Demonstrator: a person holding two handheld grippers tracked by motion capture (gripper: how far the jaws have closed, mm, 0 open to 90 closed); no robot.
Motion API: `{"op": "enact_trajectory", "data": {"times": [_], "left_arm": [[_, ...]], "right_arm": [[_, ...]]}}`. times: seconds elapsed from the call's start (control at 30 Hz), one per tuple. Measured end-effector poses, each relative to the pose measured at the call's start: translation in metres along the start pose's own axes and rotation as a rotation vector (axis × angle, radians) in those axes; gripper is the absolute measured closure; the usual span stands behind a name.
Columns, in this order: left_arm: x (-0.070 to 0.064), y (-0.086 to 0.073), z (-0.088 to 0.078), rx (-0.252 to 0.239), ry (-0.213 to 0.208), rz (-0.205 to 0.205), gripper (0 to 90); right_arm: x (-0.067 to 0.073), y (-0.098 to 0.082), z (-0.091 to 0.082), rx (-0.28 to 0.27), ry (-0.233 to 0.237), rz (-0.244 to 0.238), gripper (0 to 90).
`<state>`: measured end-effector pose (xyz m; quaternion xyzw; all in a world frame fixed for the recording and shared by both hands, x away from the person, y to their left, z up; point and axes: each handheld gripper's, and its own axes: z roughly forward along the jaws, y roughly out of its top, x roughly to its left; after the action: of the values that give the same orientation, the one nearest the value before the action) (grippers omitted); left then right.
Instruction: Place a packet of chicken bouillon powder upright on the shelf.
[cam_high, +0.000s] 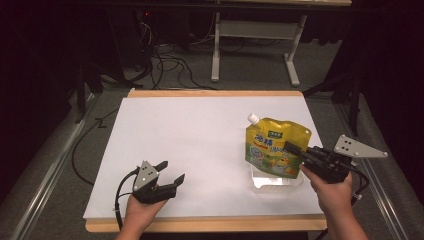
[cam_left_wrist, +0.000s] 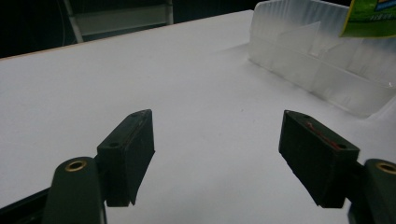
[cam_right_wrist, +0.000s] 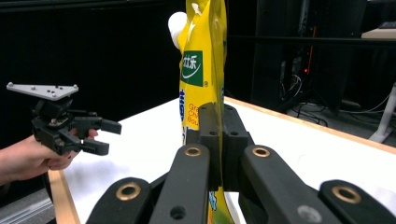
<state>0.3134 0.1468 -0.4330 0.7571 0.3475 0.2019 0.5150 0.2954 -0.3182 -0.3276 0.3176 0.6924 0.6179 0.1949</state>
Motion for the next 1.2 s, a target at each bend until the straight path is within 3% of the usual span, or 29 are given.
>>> {"op": "enact_trajectory", "data": {"times": [0.17, 0.8, 1.2], "left_arm": [[0.000, 0.000, 0.002, 0.007, -0.007, 0.006, 27.0], [-0.002, 0.000, 0.002, 0.007, -0.013, 0.019, 26.9], [-0.002, 0.000, 0.002, 0.007, -0.012, 0.023, 26.9]], "right_arm": [[-0.005, -0.006, -0.002, -0.004, 0.000, 0.026, 90.0], [-0.016, -0.022, -0.008, 0.027, -0.054, 0.052, 90.0], [-0.018, -0.030, -0.001, 0.059, -0.074, 0.061, 90.0]]}}
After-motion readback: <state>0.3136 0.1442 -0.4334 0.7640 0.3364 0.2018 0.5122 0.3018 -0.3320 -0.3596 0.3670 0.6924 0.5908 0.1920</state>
